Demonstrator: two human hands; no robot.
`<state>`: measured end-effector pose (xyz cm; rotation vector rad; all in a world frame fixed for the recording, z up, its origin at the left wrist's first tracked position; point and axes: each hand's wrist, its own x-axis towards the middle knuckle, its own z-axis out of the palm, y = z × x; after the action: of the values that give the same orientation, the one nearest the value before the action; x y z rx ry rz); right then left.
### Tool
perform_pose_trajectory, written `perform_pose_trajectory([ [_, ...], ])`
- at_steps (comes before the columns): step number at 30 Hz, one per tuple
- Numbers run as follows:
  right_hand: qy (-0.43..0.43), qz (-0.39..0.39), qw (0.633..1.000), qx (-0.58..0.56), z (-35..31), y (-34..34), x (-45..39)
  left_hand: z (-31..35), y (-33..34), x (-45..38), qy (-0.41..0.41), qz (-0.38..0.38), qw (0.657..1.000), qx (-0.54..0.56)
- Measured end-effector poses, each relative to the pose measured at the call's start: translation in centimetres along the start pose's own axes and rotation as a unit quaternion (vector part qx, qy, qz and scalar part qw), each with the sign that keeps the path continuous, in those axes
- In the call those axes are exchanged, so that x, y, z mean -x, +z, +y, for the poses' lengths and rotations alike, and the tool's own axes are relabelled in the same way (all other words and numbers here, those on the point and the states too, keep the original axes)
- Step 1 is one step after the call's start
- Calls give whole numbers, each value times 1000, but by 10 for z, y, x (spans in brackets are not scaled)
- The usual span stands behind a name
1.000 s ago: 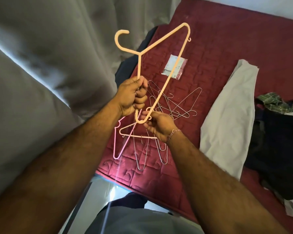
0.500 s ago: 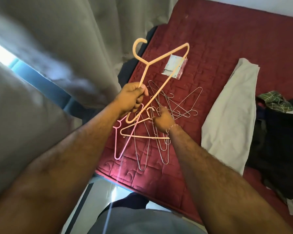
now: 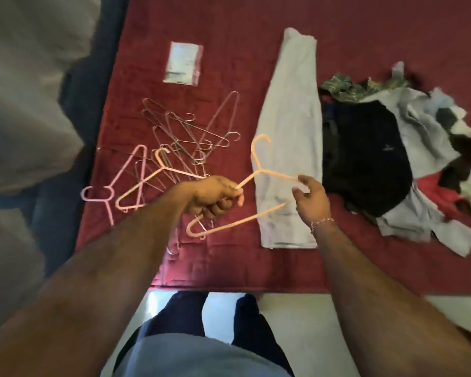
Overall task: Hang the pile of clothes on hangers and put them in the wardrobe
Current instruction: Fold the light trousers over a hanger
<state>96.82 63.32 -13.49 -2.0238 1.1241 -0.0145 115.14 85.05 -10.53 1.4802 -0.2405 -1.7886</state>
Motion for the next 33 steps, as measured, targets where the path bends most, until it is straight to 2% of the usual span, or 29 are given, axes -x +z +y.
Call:
perform_pose_trajectory([
  [1,31,12,999,22,20,-12,6,-2,14,-14,-18,-22,1000,-7],
  [4,51,55,994,85,78,-38,17,-10,47,-52,-59,-63,996,-25],
  [6,97,20,992,77,115,-52,18,-19,65,-78,-79,-84,993,-35],
  [8,139,-51,984,96,148,-59,18,-34,78,-103,-89,-95,990,-57],
  [11,127,-90,974,164,192,-61,14,-66,91,-149,-89,-37,991,-97],
  [13,126,-92,969,191,216,-55,8,-94,93,-176,-17,43,981,-188],
  [15,145,-76,966,202,237,-46,0,-127,89,-194,44,122,934,-334],
  [17,161,-63,963,205,253,-38,-6,-163,82,-198,35,172,878,-445],
  [19,167,-56,964,198,268,-27,-14,-196,76,-201,28,209,834,-509],
  [21,166,-47,967,187,276,-17,-19,-218,79,-203,36,228,810,-539],
  [25,150,10,981,125,274,6,-17,-232,90,-209,84,278,765,-575],
  [27,121,120,984,55,268,16,-4,-233,93,-213,85,277,755,-588],
  [29,135,236,962,15,264,30,10,-230,95,-217,69,262,766,-582],
  [30,155,248,956,-13,262,38,14,-228,96,-219,57,254,777,-573],
  [32,244,175,940,-161,255,53,20,-224,95,-221,44,244,793,-557],
  [33,288,135,918,-238,252,57,22,-223,95,-221,42,243,796,-552],
])
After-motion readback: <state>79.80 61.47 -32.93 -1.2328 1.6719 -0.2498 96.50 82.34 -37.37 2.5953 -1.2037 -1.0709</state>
